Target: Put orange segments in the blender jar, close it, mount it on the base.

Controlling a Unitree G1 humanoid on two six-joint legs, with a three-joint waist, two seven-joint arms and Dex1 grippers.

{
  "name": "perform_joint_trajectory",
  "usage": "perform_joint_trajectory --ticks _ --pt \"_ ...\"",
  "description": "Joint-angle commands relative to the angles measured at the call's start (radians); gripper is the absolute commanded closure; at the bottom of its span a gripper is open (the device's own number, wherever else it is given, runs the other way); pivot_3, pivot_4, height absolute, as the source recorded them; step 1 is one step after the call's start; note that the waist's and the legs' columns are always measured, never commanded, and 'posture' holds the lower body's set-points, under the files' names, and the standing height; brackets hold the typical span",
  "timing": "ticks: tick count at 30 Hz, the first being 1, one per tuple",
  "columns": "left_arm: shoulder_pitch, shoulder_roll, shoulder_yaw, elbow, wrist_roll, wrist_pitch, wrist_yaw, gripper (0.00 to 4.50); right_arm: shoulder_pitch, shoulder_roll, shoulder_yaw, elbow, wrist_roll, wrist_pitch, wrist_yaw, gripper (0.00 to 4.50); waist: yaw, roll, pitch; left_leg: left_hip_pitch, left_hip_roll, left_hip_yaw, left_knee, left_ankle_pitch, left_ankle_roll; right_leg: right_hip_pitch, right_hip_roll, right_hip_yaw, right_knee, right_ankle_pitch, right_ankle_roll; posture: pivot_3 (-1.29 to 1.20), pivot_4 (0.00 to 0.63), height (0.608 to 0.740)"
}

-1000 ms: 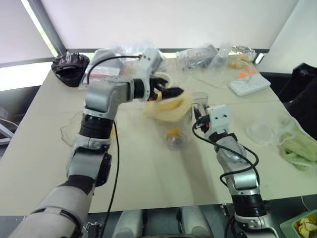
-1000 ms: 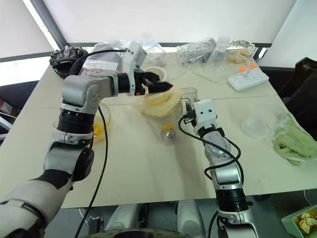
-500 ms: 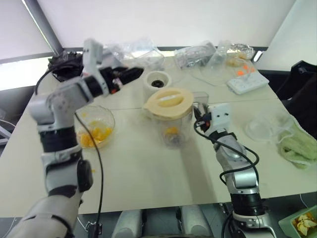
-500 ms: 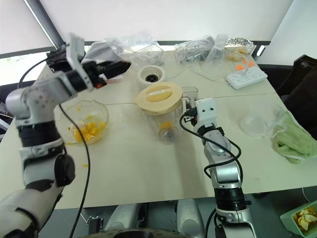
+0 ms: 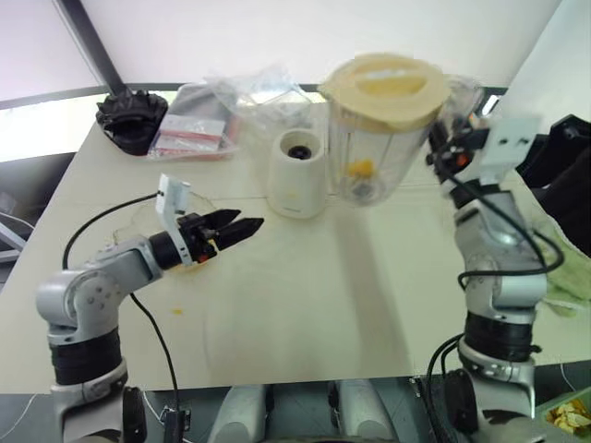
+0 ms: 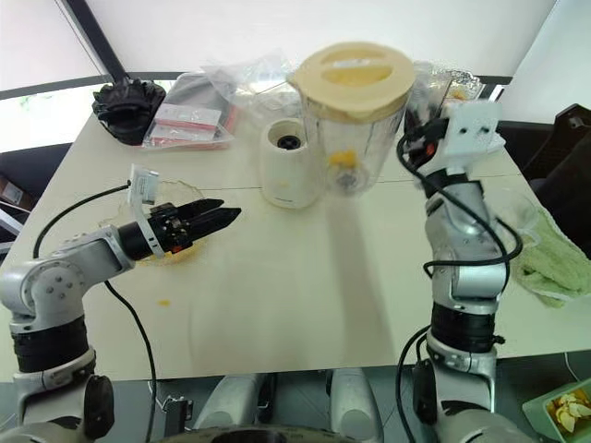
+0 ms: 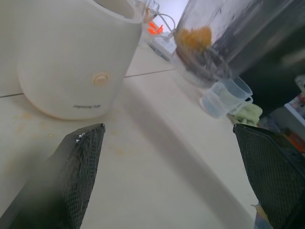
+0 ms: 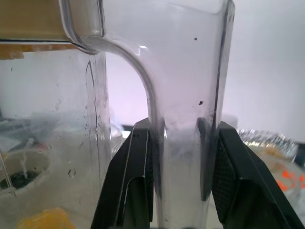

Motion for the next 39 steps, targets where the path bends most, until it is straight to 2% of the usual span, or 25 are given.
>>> perform_joint_trajectory --ticks 1,5,8,14,21,39 --pt "0.025 -0.010 -0.040 -0.089 -0.007 -0.079 0.023 0.03 -0.204 -0.040 -0.016 0.112 0.007 -0.066 0.003 3.51 -0.005 0.000 0.000 0.000 0.001 0.001 0.000 0.000 0.000 0.000 0.001 0.000 0.000 0.000 0.000 0.00 0.150 0.740" --pt "0.050 -0.030 -0.069 -0.114 0.022 -0.163 0.066 0.03 -0.396 -0.018 0.012 0.367 -0.008 -0.140 0.007 3.51 -0.015 0.000 0.000 0.001 0.003 0.006 -0.002 0.000 0.000 -0.001 0.006 0.002 0.000 0.002 -0.002 0.00 0.150 0.740" --pt "0.080 -0.010 -0.104 -0.148 0.060 -0.215 0.088 0.03 -0.537 0.028 0.063 0.581 -0.040 -0.210 0.008 3.51 -0.022 0.000 0.000 0.001 0.004 0.006 -0.002 0.000 0.000 -0.001 0.007 0.001 0.000 0.002 -0.003 0.00 0.150 0.740" --pt "0.132 -0.014 -0.126 -0.189 0.083 -0.269 0.157 0.03 -0.676 0.097 0.105 0.851 -0.062 -0.341 0.032 3.51 -0.026 0.000 0.000 -0.001 0.004 0.006 -0.003 0.000 0.000 -0.003 0.005 0.002 0.000 0.003 -0.002 0.00 0.150 0.740" --pt "0.173 -0.040 -0.130 -0.237 0.115 -0.320 0.266 0.03 -0.731 0.147 0.104 1.050 -0.057 -0.451 0.049 3.51 -0.020 0.000 0.001 -0.002 0.004 0.005 -0.002 0.000 0.000 -0.004 0.004 0.002 0.000 0.003 -0.002 0.00 0.150 0.740" --pt "0.204 -0.014 -0.111 -0.281 0.091 -0.319 0.352 0.03 -0.727 0.193 0.098 1.197 -0.056 -0.555 0.049 3.51 -0.027 0.000 0.001 -0.001 0.003 0.005 -0.002 0.000 0.000 -0.005 0.005 0.002 0.004 0.003 -0.003 0.00 0.150 0.740"
